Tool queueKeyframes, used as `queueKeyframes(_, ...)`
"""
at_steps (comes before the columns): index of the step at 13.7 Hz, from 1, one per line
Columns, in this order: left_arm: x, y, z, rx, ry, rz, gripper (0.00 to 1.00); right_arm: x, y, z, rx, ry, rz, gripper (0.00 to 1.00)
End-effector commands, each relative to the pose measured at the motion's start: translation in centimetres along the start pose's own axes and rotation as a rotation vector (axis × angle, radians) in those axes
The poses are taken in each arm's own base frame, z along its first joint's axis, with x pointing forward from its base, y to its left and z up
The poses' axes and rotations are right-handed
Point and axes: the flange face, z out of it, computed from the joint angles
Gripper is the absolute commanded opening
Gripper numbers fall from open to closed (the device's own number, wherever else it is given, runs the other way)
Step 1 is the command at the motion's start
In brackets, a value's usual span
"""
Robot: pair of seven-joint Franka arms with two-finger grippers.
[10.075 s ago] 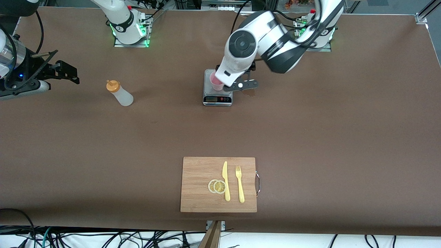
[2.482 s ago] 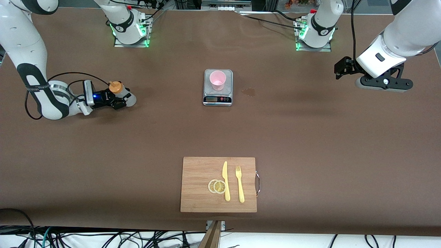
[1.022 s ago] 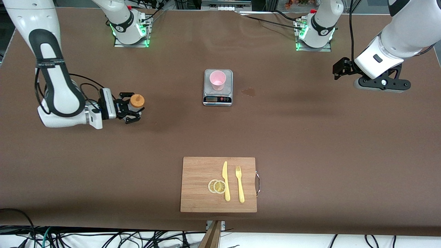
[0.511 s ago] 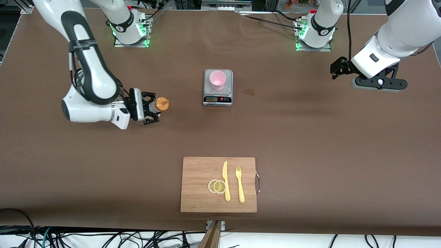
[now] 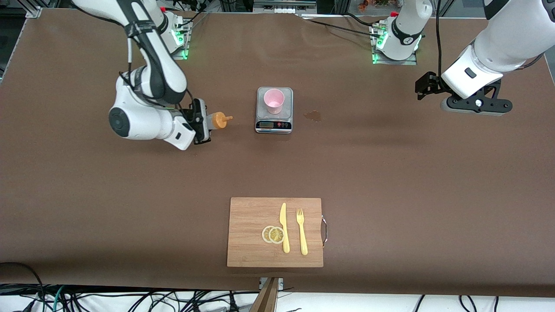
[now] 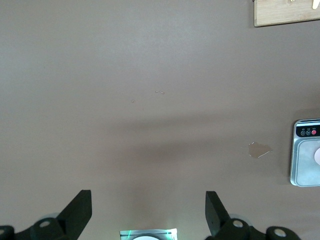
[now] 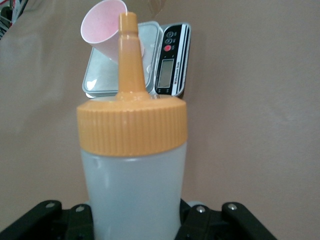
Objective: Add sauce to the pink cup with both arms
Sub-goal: 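Carry the bottle with the right gripper toward the pink cup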
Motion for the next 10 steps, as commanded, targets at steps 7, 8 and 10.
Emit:
queueKeyframes(7,0.5,0.2,-0.2,-0.002,0.001,-0.006,1.00,8.4,-5.6,4.3,0.017,-0.256,0.187,0.00)
queueKeyframes(8,0.5,0.2,-0.2,-0.002,0.001,-0.008,1.00,9.1,-6.1,4.8,0.020,-0.276,0.203,0.00)
queueKeyframes(10,0.5,0.3,-0.2,-0.001,0.001,-0.006,1.00,9.8,-6.8,5.2,0.013,-0.323,0.262,0.00)
